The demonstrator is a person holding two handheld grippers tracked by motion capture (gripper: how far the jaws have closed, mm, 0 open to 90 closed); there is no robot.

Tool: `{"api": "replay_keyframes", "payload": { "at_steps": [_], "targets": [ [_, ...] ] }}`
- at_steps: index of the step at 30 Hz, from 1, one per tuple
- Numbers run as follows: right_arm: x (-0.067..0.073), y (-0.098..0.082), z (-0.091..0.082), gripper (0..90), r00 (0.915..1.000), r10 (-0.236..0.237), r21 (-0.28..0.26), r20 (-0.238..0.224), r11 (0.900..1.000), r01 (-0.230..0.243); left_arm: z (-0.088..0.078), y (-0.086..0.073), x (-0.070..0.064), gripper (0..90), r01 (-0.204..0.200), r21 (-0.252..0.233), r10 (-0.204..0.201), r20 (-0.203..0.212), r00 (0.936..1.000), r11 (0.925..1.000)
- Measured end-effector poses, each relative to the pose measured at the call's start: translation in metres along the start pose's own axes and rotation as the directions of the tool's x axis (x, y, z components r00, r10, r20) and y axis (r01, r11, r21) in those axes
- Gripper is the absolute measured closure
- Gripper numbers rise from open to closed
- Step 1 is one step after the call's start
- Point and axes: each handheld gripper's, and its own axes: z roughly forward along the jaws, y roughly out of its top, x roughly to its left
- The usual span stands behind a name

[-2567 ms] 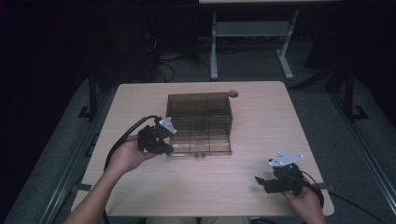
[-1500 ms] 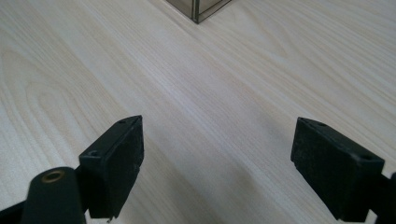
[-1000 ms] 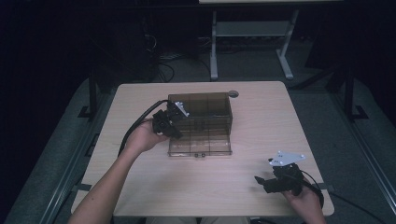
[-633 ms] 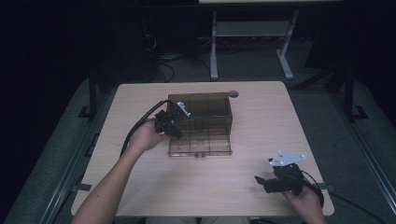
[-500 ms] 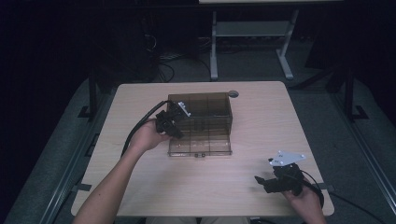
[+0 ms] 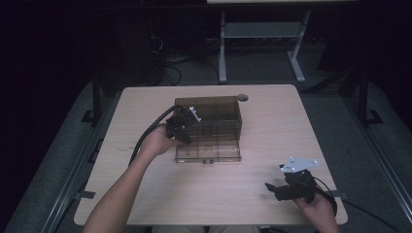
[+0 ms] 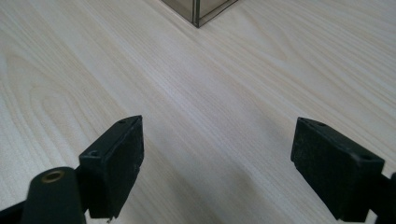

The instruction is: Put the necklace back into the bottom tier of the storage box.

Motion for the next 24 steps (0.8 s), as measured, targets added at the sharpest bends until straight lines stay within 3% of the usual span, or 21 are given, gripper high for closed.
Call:
{"api": "replay_keyframes", "payload": {
  "at_steps": [11, 24],
  "targets": [
    [-0.001, -0.001, 0.002, 16.6, 0.9999, 0.01, 0.009, -0.004, 1.0, -0.01, 0.023, -0.004, 0.008, 87.9, 0.015, 0.043, -0.016, 0.015, 0.9998, 0.999],
    [-0.003, -0.002, 0.002, 16.6, 0.9999, 0.009, 0.006, -0.007, 1.0, -0.009, 0.028, -0.003, 0.006, 87.9, -0.002, 0.064, 0.001, 0.017, 0.9999, 0.9979]
  ]
}}
